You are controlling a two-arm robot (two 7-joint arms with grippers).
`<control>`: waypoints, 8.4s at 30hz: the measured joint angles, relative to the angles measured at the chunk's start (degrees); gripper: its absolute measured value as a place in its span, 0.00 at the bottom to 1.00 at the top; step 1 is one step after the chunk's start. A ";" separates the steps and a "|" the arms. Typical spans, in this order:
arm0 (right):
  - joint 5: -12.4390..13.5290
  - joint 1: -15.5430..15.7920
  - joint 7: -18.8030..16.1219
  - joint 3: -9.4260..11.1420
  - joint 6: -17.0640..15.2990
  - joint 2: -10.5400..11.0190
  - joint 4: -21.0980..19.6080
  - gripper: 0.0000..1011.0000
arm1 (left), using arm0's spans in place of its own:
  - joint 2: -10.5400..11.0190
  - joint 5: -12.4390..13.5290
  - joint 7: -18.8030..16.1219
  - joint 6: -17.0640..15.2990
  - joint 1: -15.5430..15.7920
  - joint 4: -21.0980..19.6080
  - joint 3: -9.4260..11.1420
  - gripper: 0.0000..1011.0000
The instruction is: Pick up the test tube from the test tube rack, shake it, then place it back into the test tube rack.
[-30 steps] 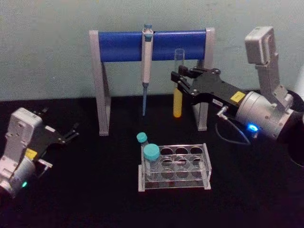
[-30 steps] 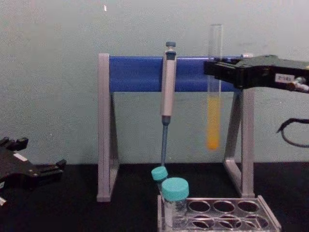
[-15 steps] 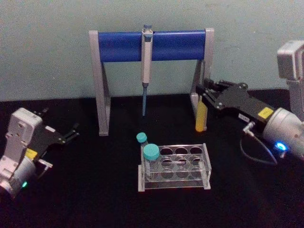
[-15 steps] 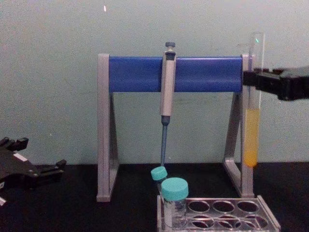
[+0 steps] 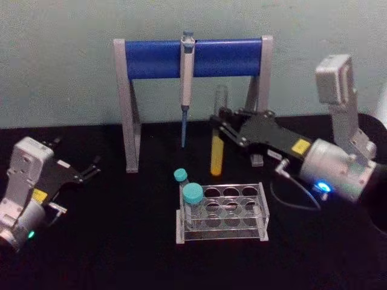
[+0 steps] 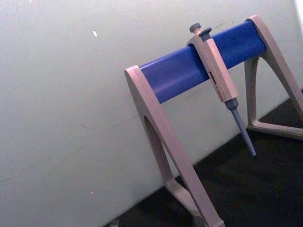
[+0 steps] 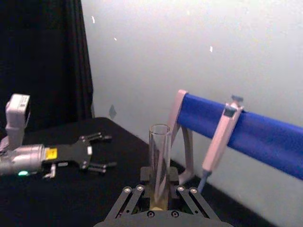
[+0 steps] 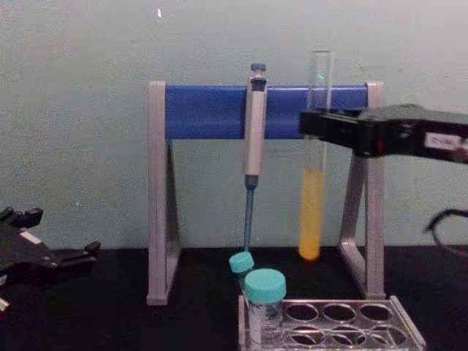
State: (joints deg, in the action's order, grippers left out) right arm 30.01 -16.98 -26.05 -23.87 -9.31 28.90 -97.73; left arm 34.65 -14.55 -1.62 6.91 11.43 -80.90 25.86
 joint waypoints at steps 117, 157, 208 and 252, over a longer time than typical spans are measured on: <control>-3.77 -0.96 6.80 1.78 -0.89 -4.28 2.27 0.22 | 0.00 0.00 0.00 0.00 0.00 0.00 0.00 0.99; 0.94 5.39 0.18 2.96 1.08 1.58 -5.01 0.22 | 0.00 0.00 0.00 0.00 0.00 0.00 0.00 0.99; 1.23 5.33 -1.91 -1.89 4.80 1.88 1.68 0.22 | 0.00 0.00 0.00 0.00 0.00 0.00 0.00 0.99; -0.97 5.74 -1.91 -2.95 5.44 -0.63 6.32 0.22 | 0.00 0.00 0.00 0.00 0.00 0.00 0.00 0.99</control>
State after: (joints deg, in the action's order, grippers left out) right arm 29.03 -11.23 -27.96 -26.82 -3.87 28.27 -91.42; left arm 34.65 -14.55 -1.62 6.91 11.43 -80.90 25.86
